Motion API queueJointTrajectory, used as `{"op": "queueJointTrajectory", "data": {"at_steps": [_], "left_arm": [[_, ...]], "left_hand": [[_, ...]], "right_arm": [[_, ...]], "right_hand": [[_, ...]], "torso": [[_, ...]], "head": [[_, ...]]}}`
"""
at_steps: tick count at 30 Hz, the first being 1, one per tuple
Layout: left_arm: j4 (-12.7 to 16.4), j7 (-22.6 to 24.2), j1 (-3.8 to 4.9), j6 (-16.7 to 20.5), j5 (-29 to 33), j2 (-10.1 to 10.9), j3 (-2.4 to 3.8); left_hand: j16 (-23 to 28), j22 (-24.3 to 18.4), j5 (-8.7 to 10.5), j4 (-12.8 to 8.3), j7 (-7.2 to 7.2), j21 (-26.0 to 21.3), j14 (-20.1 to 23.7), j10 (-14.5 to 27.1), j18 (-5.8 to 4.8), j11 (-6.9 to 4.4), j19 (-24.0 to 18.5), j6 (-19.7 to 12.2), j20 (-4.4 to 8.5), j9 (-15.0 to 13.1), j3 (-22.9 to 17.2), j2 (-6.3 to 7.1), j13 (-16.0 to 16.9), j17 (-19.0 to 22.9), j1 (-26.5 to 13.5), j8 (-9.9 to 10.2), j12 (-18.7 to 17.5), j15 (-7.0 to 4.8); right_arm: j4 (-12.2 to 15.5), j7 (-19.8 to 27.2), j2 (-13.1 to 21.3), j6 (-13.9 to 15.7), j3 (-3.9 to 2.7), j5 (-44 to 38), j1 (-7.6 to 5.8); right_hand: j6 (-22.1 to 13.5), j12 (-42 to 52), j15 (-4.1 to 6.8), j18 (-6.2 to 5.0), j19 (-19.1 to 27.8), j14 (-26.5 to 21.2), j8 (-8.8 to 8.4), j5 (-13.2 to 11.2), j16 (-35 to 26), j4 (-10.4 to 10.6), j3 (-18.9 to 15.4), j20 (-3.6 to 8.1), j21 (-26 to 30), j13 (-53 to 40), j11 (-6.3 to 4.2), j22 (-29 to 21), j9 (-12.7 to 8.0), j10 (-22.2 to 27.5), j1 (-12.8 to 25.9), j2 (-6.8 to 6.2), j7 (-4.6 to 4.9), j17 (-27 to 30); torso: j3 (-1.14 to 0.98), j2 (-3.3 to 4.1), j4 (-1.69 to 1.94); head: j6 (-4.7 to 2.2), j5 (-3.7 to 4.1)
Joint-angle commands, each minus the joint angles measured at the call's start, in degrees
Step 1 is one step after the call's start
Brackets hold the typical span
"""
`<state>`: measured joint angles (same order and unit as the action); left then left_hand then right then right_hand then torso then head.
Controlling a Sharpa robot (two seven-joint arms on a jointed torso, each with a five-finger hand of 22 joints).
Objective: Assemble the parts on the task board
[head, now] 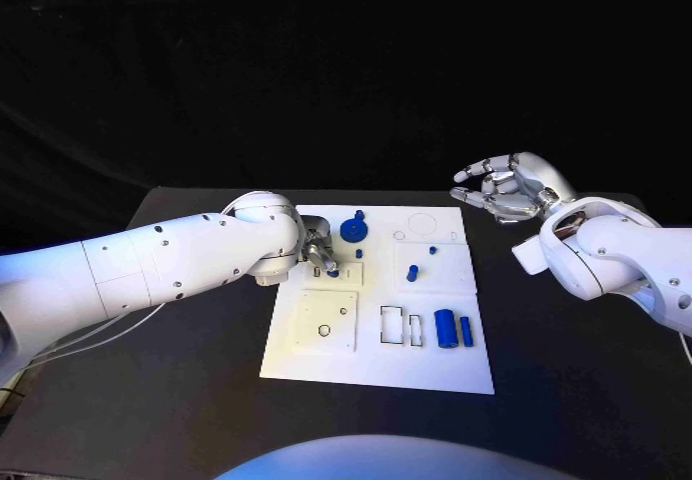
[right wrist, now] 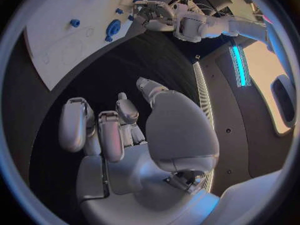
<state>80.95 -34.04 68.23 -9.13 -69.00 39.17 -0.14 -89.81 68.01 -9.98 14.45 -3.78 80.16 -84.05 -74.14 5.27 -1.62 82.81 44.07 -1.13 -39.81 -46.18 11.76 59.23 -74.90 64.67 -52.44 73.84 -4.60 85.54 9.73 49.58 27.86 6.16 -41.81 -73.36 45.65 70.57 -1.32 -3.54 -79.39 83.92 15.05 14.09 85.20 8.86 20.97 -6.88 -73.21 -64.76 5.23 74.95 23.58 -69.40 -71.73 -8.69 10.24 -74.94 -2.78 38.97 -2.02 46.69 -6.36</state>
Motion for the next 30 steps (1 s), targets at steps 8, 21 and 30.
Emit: {"op": "queueJointTrajectory", "data": {"at_steps": [8, 21, 30], "left_arm": [[-0.2, -0.3, -0.14, -1.6, -0.1, 0.1, -0.07], [-0.3, -0.7, -0.12, -2.1, 1.4, -0.2, -0.07], [-0.6, -1.2, -0.12, -2.4, 2.1, -0.3, -0.08]], "left_hand": [[-0.2, 0.0, -0.64, -11.1, 1.09, 0.2, -5.9, -0.4, -1.12, 0.03, 0.1, 1.5, 0.37, -0.1, -10.7, -0.18, -0.1, -15.1, -0.1, -0.3, 0.1, -0.39], [-0.2, 0.3, -0.34, -9.6, 1.76, 0.3, -5.9, -1.2, -1.18, -0.39, 0.2, 2.5, 0.61, -0.8, -8.5, -0.15, 0.3, -15.1, -2.5, -0.6, 0.3, -0.74], [-0.2, 0.6, 0.74, -6.0, 2.45, 0.2, -5.9, -1.4, -1.24, -0.96, 0.4, 3.9, 1.09, -0.8, -1.0, 0.04, 0.4, -15.1, -5.2, 0.4, 0.3, -1.26]], "right_arm": [[0.0, 0.4, 0.0, -0.9, 0.00, -0.1, 0.05], [0.0, 0.4, 0.0, -0.8, 0.00, -0.1, 0.06], [0.0, 0.6, 0.0, -0.7, 0.00, 0.0, 0.08]], "right_hand": [[0.1, -0.2, 0.51, -0.83, 0.3, 3.2, 0.14, 0.2, -0.3, 0.3, -0.1, 0.05, 0.2, 0.1, -0.07, 1.9, -0.1, 0.5, 0.2, 0.16, -0.16, -3.5], [0.1, -0.3, 0.52, -0.85, 0.4, 3.2, 0.22, 0.2, -0.4, 0.4, -0.1, 0.06, 0.3, 0.2, -0.08, 1.9, -0.1, 0.5, 0.3, 0.16, -0.17, -3.4], [0.0, -0.3, 0.53, -0.85, 0.4, 3.2, 0.34, -0.4, -0.4, 0.6, -0.2, 0.07, 0.3, 0.3, -0.09, 1.8, -0.1, 0.6, 0.4, 0.12, -0.18, -3.4]], "torso": [[0.01, 0.00, 0.05], [-0.03, -0.01, 0.04], [-0.04, -0.03, 0.04]], "head": [[0.02, 0.01], [0.24, -0.06], [0.22, -0.09]]}}
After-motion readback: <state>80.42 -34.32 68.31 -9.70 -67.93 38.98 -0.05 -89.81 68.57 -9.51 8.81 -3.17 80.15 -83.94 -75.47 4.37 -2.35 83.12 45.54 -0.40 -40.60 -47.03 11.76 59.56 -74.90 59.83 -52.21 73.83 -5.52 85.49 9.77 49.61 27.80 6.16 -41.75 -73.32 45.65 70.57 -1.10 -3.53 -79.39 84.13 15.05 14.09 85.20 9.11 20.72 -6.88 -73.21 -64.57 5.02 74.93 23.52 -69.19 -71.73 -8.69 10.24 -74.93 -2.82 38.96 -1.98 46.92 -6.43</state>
